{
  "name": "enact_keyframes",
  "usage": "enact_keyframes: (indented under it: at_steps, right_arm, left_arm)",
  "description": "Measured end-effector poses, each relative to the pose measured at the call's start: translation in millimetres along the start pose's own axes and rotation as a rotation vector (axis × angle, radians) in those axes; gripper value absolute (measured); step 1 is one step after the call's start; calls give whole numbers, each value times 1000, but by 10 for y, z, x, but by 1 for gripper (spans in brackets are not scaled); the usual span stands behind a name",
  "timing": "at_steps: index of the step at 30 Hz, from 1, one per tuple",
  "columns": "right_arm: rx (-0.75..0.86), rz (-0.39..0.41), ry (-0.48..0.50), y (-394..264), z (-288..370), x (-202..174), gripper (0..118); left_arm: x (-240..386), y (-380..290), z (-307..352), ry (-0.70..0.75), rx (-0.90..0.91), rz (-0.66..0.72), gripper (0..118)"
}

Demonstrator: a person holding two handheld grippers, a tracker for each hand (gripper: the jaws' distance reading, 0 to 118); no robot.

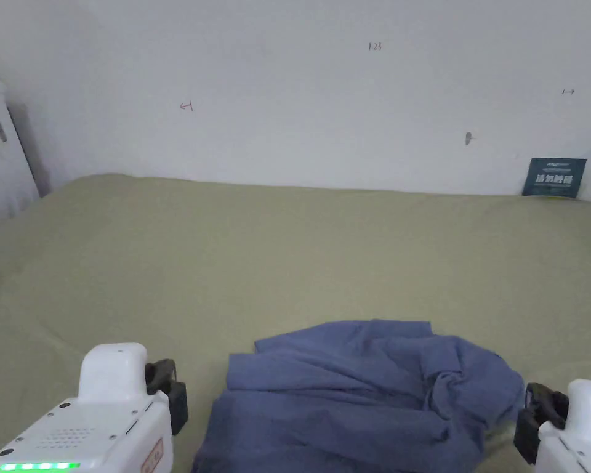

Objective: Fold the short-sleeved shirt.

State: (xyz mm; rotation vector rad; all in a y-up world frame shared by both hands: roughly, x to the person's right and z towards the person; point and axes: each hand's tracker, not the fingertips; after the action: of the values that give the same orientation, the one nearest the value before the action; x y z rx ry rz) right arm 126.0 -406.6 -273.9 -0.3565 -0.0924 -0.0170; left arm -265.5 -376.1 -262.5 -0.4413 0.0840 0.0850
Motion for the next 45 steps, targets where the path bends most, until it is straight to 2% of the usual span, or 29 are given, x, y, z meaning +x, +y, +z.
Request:
enact_keyframes:
  at_steps: [3,6,10,14,15,16,17,18,19,20,22,24,26,27,28,29,34,37,38,39,40,41,42,43,45]
  right_arm:
    - [-6,9,4,9,-34,-21,0]
    - [-22,29,3,-12,-97,-37,0]
    - [-56,38,5,-47,-255,-31,0]
    - [-93,60,-4,-95,-456,-5,0]
    - [-105,63,-9,-107,-502,10,0]
    - [-117,65,-12,-119,-546,22,0]
    - [-129,67,-16,-133,-591,49,0]
    - [-140,70,-23,-151,-635,78,0]
    - [-148,71,-25,-167,-672,105,0]
    - [-161,73,-27,-185,-707,132,0]
    - [-182,86,-38,-225,-769,183,0]
    - [-210,103,-56,-285,-851,248,0]
    - [-228,88,-63,-307,-940,330,0]
    - [-246,85,-71,-309,-997,372,0]
    - [-259,88,-77,-301,-1043,406,0]
    - [-266,85,-79,-291,-1107,453,0]
    - [-320,36,-81,-98,-1579,662,0]
    - [-378,34,-55,19,-1980,747,0]
    - [-426,33,-15,23,-2133,772,2]
    - [-491,21,22,15,-2295,802,18]
    - [-550,15,29,-16,-2429,817,61]
    - [-596,11,27,-71,-2578,844,115]
    - [-634,13,10,-162,-2704,868,115]
    - [-557,-10,-1,-167,-2715,900,107]
    - [-622,54,-77,-356,-2742,865,95]
  left_arm:
    - [26,89,-67,19,-8,-34,0]
    - [65,142,-315,-23,-74,-23,0]
    - [113,184,-1049,-73,-229,-87,0]
    - [134,122,-1936,-145,-451,-22,0]
    - [119,89,-2164,-150,-499,-18,7]
    - [130,66,-2309,-135,-509,-8,29]
    - [150,39,-2475,-125,-526,-45,86]
    - [140,-14,-2721,-112,-598,-75,118]
    - [139,-79,-2909,-85,-629,-89,118]
    - [133,-145,-2967,-31,-584,-109,108]
    - [134,-207,-3162,6,-615,-154,105]
    - [317,-246,-2937,-32,-624,-141,90]
    - [369,-289,-2862,-45,-626,-163,54]
    - [418,-191,-2737,-68,-604,-146,42]
    - [437,-162,-2662,-91,-574,-124,42]
    - [459,-163,-2590,-99,-561,-125,3]
    - [503,-116,-2551,-117,-601,-176,3]
    - [481,-78,-2639,-125,-621,-146,3]
    - [505,-79,-2630,-124,-622,-148,3]
    - [485,-89,-2718,-125,-627,-158,3]
    - [503,-96,-2722,-122,-631,-167,3]
    - [519,-101,-2713,-120,-630,-167,3]
    - [535,-104,-2701,-117,-628,-164,3]
    - [505,-119,-2768,-116,-629,-163,3]
    - [511,-114,-2766,-113,-626,-163,3]
